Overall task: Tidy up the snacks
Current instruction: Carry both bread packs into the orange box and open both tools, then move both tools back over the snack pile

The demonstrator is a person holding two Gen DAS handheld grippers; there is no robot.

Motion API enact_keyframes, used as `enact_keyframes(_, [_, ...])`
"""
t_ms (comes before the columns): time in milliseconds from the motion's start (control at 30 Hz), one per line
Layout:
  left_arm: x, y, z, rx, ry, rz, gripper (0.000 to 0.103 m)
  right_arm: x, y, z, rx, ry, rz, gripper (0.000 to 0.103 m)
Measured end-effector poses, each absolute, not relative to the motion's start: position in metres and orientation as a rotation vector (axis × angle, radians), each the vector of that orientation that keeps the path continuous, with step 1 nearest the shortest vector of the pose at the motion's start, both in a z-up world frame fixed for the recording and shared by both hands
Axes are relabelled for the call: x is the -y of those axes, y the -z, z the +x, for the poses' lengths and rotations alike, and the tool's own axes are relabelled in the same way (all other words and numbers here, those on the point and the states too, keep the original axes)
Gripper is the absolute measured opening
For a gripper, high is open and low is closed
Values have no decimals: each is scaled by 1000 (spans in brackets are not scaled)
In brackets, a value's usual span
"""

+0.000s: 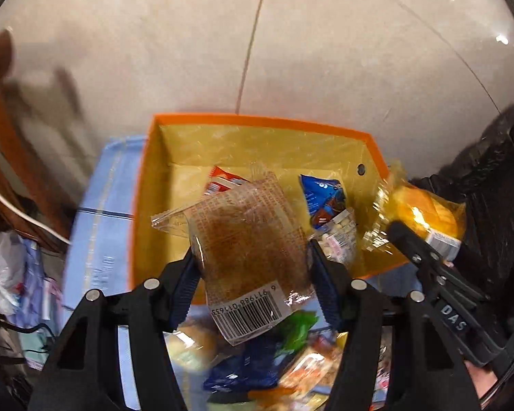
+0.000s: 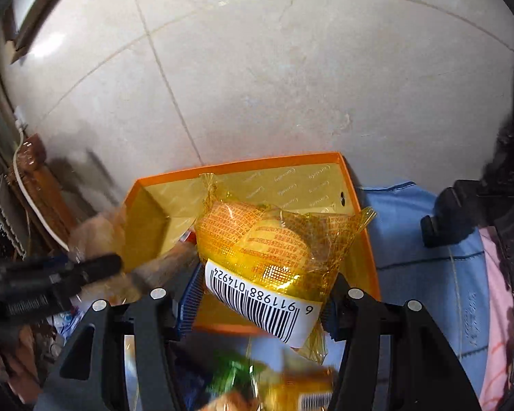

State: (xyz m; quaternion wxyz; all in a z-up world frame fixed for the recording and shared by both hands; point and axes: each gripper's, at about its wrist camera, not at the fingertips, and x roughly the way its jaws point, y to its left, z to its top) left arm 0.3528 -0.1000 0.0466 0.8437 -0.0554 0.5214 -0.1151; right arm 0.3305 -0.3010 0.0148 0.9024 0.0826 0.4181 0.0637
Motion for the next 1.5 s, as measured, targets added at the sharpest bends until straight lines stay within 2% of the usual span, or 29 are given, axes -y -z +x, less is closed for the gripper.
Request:
enact_keyframes(67, [103,-32,362,-1135,254,-170,62,299,-7,342,-881,-108,163,61])
enact_keyframes(100, [103,-28,364,-1145,242,-199,77,298,-4,345,-887,-91,142,64])
enact_keyframes(167, [98,-28,361,-1129,179,-213,99,294,-5,341,-872,-63,90,74])
enact_keyframes(233, [96,-31,357,-1100,161,-198,99,292,-6,330,-850,-69,55,76])
enact_keyframes(433, [81,-27,334,-1158,166,-151,99,311,-4,288,-862,-86,126,76])
enact_keyframes(633, [51,-28,267,-1161,165,-115,99,329,-3,212,-879,-108,200,77])
enact_keyframes(767, [29,-35,215,-1144,183,-126,99,334,5,157,-909,-120,218,83])
enact_keyframes(933, [10,-38,158,-1102,147,-94,99,325,24,101,-982,-115,175,83])
enact_keyframes(1233, [1,-6,95,-1184,159,-24,99,302,34,50,-1033,-184,181,83])
enact_keyframes(1500, [27,28,67,-1220,197,137,99,289,48,23,-1089,-203,153,83])
